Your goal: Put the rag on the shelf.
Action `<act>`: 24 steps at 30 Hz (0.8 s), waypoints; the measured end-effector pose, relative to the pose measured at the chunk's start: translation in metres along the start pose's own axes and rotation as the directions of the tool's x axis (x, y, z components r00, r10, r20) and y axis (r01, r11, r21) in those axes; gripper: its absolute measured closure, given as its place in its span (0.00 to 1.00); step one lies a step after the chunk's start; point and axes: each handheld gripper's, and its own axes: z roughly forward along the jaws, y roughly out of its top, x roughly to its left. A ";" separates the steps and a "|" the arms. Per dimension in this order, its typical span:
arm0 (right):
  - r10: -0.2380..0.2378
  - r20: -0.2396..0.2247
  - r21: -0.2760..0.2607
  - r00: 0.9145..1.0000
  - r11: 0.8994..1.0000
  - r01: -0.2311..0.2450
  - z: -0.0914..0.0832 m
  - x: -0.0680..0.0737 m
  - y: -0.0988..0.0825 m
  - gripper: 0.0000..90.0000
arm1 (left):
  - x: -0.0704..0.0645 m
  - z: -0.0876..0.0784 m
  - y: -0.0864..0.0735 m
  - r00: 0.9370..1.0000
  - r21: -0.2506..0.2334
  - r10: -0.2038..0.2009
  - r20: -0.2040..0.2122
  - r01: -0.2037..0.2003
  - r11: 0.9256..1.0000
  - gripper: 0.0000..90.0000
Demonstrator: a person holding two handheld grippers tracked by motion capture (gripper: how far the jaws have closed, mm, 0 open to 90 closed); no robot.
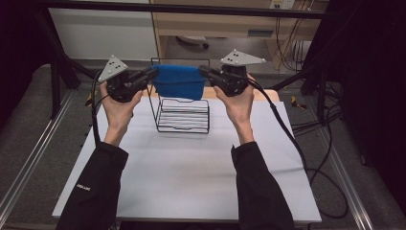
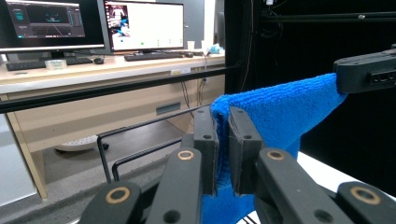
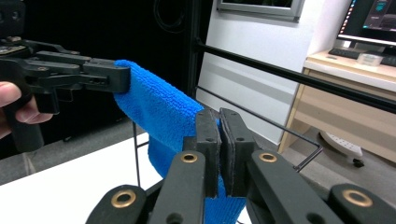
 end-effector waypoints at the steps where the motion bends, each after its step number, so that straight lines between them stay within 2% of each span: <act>1: 0.004 -0.005 0.003 1.000 1.000 -0.004 0.000 0.000 -0.001 0.97 | 0.000 0.000 -0.001 1.000 0.005 0.004 0.002 -0.004 1.000 0.93; 10: 0.006 -0.053 0.070 0.999 0.998 -0.003 -0.003 0.005 -0.010 0.97 | -0.001 -0.004 -0.012 1.000 0.062 0.009 0.023 -0.010 0.998 0.90; 17: 0.015 -0.072 0.109 0.997 0.994 -0.007 -0.001 0.006 -0.021 0.97 | -0.003 -0.009 -0.018 0.999 0.124 0.002 0.043 -0.007 0.992 0.88; 20: 0.021 -0.076 0.116 0.997 0.993 -0.012 0.000 0.005 -0.025 0.97 | -0.002 -0.012 -0.017 0.999 0.148 -0.010 0.051 0.003 0.989 0.85; 24: 0.021 -0.082 0.125 0.996 0.992 -0.011 0.002 0.005 -0.030 0.97 | -0.002 -0.020 -0.006 0.997 0.166 -0.040 0.067 0.029 0.986 0.77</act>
